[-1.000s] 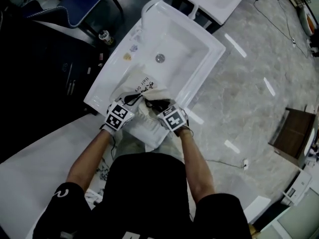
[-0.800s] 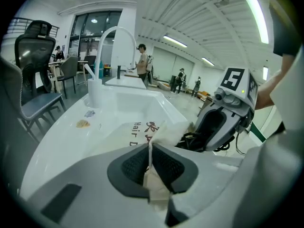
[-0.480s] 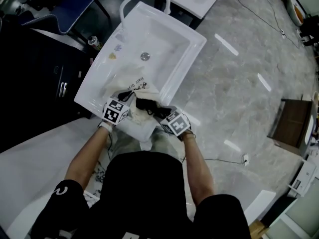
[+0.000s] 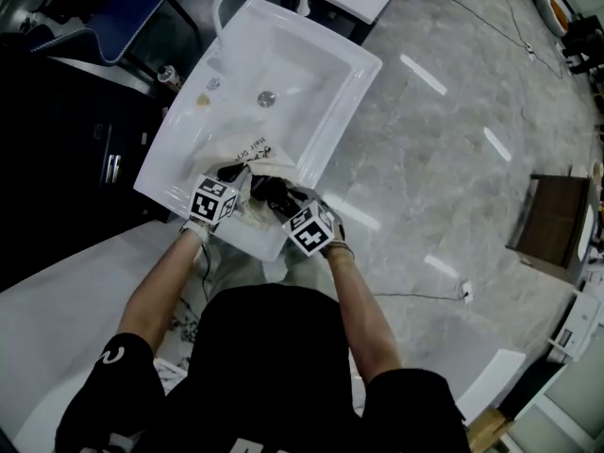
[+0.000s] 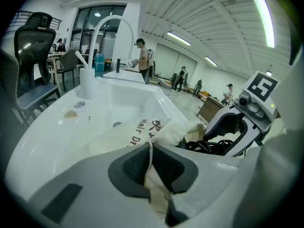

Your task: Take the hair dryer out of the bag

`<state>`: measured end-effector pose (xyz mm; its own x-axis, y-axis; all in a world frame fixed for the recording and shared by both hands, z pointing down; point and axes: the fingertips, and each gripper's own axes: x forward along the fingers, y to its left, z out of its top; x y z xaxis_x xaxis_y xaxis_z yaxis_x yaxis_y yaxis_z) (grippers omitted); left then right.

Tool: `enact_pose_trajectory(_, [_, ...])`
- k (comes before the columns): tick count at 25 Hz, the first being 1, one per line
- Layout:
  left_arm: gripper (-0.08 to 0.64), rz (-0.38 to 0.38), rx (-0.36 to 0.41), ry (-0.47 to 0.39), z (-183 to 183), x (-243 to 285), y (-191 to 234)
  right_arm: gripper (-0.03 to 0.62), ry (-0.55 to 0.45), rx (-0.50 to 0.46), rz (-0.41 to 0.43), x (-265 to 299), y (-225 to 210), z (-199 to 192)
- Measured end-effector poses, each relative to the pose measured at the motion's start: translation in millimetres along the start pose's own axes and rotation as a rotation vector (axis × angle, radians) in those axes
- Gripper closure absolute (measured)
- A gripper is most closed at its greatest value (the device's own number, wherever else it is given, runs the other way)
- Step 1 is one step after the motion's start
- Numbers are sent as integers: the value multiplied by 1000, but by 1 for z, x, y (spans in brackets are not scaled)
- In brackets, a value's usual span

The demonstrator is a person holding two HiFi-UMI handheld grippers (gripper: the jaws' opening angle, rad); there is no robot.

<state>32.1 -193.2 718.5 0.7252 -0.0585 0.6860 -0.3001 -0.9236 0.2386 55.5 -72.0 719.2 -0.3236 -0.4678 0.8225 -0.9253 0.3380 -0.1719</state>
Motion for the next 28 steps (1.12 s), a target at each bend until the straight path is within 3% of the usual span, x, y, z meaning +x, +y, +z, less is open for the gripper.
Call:
enact_pose_trajectory(3, [546, -8, -5, -6, 1, 0, 1, 359, 47, -25, -25, 18, 0, 0])
enact_pose_trajectory(10, [546, -59, -12, -12, 3, -4, 4, 362, 132, 35, -43, 45, -1, -15])
enact_pose_trajectory(12, [546, -60, -10, -12, 2, -6, 6, 403, 153, 34, -25, 46, 2, -14])
enact_pose_trajectory(17, [546, -59, 13, -18, 4, -12, 4, 426, 130, 71, 33, 35, 5, -10])
enact_pose_trajectory(28, [546, 43, 17, -18, 11, -21, 0, 445, 53, -49, 204, -24, 27, -9])
